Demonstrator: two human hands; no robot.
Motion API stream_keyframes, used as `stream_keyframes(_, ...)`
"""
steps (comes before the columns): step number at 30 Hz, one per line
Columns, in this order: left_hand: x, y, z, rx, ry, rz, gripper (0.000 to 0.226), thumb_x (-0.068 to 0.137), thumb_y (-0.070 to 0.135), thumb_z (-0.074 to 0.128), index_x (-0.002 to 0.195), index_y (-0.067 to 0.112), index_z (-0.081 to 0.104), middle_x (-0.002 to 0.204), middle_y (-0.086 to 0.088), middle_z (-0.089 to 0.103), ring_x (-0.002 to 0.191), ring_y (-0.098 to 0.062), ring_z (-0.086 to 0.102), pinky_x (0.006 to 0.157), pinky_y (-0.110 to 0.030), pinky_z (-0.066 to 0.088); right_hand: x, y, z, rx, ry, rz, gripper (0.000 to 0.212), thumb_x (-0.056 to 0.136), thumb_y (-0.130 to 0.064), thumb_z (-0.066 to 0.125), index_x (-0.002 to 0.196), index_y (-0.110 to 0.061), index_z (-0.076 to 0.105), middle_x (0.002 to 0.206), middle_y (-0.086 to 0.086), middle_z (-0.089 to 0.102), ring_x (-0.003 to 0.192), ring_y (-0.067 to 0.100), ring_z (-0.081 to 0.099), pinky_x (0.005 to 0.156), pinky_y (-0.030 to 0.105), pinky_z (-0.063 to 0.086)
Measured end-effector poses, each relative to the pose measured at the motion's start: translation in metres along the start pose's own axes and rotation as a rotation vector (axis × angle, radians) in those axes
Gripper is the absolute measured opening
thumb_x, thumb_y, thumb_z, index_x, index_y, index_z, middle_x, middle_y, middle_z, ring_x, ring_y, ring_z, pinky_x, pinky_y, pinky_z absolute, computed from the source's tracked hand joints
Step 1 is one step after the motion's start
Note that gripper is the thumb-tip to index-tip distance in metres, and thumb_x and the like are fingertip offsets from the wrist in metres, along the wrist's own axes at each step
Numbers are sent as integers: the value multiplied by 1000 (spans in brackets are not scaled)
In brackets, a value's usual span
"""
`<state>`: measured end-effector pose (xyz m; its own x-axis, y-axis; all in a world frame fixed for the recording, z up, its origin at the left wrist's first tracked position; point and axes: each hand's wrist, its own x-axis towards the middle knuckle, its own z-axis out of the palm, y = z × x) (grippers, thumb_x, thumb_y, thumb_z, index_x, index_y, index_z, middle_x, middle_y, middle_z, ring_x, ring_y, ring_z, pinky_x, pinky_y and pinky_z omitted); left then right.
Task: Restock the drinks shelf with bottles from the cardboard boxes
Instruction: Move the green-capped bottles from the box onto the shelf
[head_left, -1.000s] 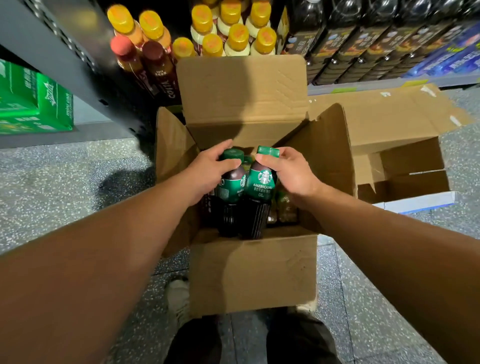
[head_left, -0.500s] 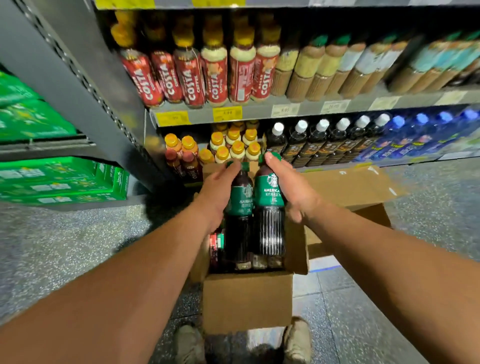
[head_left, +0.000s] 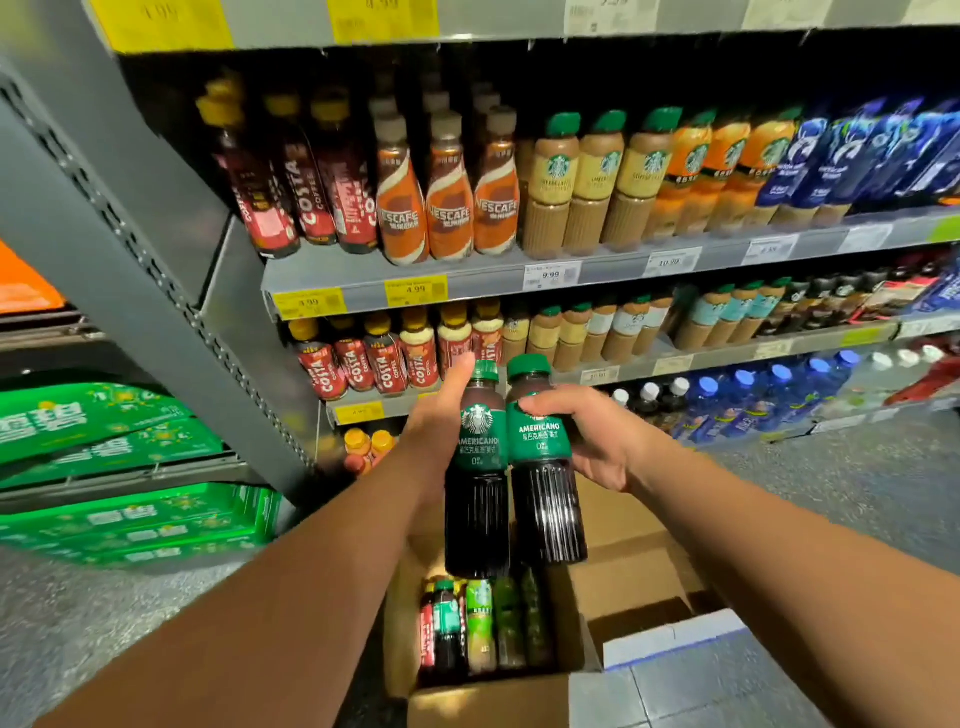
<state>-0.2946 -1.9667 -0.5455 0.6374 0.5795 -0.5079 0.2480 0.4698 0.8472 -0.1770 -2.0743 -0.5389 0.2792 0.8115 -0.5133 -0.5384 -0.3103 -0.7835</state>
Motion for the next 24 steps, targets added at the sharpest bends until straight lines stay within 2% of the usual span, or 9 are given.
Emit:
stream_keyframes(3,-9,26,17,-4,51,92,52,87,61,49,107,17,68,99,-8,74,93,-25,70,92,-42,52,-16,-24,-1,9,-13,-83,25,94,-15,52,117,-6,58,107,16,67,87,25,66,75,34,57)
stream_keyframes(6,-22,49,39,-36,56,149,43,91,54,48,103,17,67,94,-8,75,81,-23,72,72,-33,58,-29,-43,-8,42,8,-125,31,94,-22,55,121,-8,56,118,20,65,99,31,63,92,46,51)
stream_keyframes(8,-30,60,54,-58,57,155,42,91,53,49,101,17,67,91,-8,75,78,-22,73,66,-31,58,-37,-55,-13,45,26,-151,35,92,-23,57,124,-9,55,122,22,62,102,33,62,97,51,47)
stream_keyframes(10,-35,69,68,-76,79,170,41,91,53,49,97,16,67,87,-7,75,75,-22,73,64,-31,57,-47,-66,-18,56,29,-179,31,93,-24,56,121,-10,56,115,20,66,94,30,65,88,46,52)
stream_keyframes(12,-40,79,84,-67,91,174,44,90,56,49,96,16,68,88,-9,75,79,-24,73,74,-38,58,-56,-77,-26,65,16,-212,25,95,-22,53,117,-11,58,104,14,69,84,24,68,75,37,57)
stream_keyframes(15,-41,88,106,-57,138,165,72,75,75,53,116,17,63,105,-10,72,96,-30,69,91,-50,52,-69,-91,-40,65,5,-249,22,96,-21,52,115,-12,60,97,10,72,80,22,70,69,33,59)
stream_keyframes(17,-29,85,115,-54,161,151,105,48,90,53,127,20,56,118,-8,67,108,-30,63,98,-51,46,-77,-101,-46,54,3,-257,24,96,-22,53,117,-13,60,100,11,72,85,23,71,72,35,59)
stream_keyframes(19,-28,90,123,-53,141,129,120,37,95,52,131,21,53,125,-7,63,115,-30,59,101,-51,42,-82,-111,-50,35,12,-261,24,95,-24,53,115,-14,61,101,11,72,86,24,70,75,36,57)
stream_keyframes(24,-61,131,140,-40,107,137,70,83,72,43,117,15,61,106,-11,71,97,-30,68,92,-50,51,-92,-140,-44,25,35,-258,30,95,-25,54,123,-13,56,108,13,70,87,24,70,71,35,57)
